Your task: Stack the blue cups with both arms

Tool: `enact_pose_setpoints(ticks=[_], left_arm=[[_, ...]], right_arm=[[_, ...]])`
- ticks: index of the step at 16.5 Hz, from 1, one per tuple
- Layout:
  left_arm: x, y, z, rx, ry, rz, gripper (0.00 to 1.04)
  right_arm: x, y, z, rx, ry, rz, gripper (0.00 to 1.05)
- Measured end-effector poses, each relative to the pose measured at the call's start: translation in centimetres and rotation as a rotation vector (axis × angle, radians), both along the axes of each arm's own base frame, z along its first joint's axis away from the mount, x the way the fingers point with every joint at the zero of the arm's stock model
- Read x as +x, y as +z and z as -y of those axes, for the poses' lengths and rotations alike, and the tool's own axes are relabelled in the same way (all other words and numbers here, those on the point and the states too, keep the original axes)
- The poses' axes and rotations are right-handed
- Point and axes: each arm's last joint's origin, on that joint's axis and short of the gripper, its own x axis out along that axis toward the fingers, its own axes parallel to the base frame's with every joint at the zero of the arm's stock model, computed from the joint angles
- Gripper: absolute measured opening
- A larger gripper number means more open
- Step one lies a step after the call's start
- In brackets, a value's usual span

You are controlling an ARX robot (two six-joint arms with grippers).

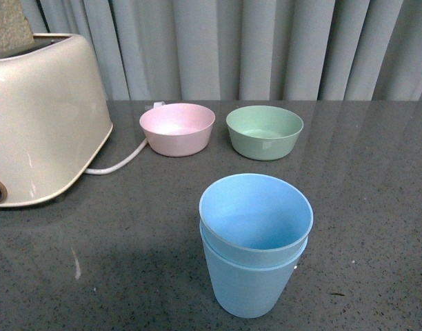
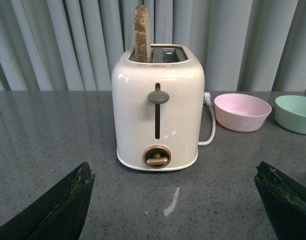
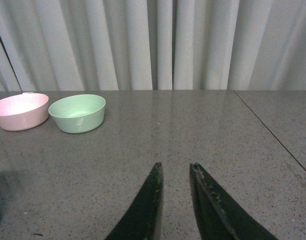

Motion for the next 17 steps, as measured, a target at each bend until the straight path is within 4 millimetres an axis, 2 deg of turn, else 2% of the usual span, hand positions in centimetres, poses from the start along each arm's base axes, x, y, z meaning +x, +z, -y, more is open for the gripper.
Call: enact_pose_setpoints(ticks=[7,8,9,17], left_arm=[[0.0,0.0,0.0,0.0,0.0,0.0,0.98],[0.0,0.0,0.0,0.0,0.0,0.0,0.98],[0.0,0.0,0.0,0.0,0.0,0.0,0.98],[0.0,0.0,0.0,0.0,0.0,0.0,0.98]], right_arm=[[0.0,0.0,0.0,0.0,0.0,0.0,0.95],[0.0,0.0,0.0,0.0,0.0,0.0,1.0],[0.0,0.0,0.0,0.0,0.0,0.0,0.97],[0.0,0.0,0.0,0.0,0.0,0.0,0.98]])
